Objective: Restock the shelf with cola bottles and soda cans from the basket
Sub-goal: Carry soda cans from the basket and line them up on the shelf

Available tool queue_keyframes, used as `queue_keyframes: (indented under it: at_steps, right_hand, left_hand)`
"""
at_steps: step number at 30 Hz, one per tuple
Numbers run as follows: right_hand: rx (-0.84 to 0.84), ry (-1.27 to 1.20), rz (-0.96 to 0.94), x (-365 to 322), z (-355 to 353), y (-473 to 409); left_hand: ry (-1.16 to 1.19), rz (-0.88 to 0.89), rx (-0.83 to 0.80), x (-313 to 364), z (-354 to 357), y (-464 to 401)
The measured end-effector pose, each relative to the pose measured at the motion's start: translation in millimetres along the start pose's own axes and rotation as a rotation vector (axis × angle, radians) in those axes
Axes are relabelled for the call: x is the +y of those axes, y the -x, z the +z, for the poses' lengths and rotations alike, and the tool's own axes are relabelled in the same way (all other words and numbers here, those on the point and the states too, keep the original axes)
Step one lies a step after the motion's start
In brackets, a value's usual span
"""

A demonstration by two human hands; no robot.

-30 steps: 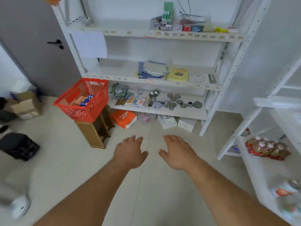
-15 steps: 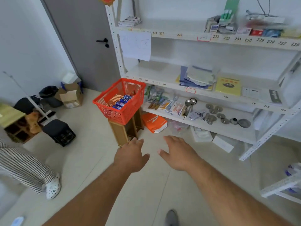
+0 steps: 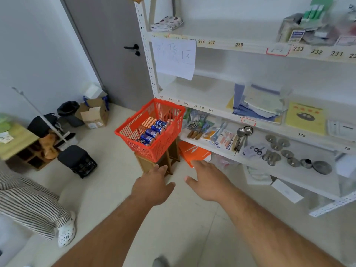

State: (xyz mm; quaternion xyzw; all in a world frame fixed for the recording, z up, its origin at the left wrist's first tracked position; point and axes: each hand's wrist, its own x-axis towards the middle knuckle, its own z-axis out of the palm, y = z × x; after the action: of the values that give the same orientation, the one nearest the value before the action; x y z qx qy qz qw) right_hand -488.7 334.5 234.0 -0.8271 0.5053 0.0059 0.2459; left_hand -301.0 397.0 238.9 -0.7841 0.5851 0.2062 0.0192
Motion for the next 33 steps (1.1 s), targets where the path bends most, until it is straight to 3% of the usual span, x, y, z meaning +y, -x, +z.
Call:
queue_keyframes:
  at_steps: [17, 26, 33]
  right_hand:
    - [-0.058, -0.002, 0.028, -132, 2, -256]
    - [-0.124, -0.042, 0.065, -134, 7, -358]
    - [-0.177, -0.129, 0.028, -109, 21, -452]
  left_hand:
    - [0.261, 0.003, -0.022, -177, -81, -236]
    - [0.313, -0.056, -0.087, -215, -86, -326]
    - [0.228, -0.134, -0.119, -216, -97, -400]
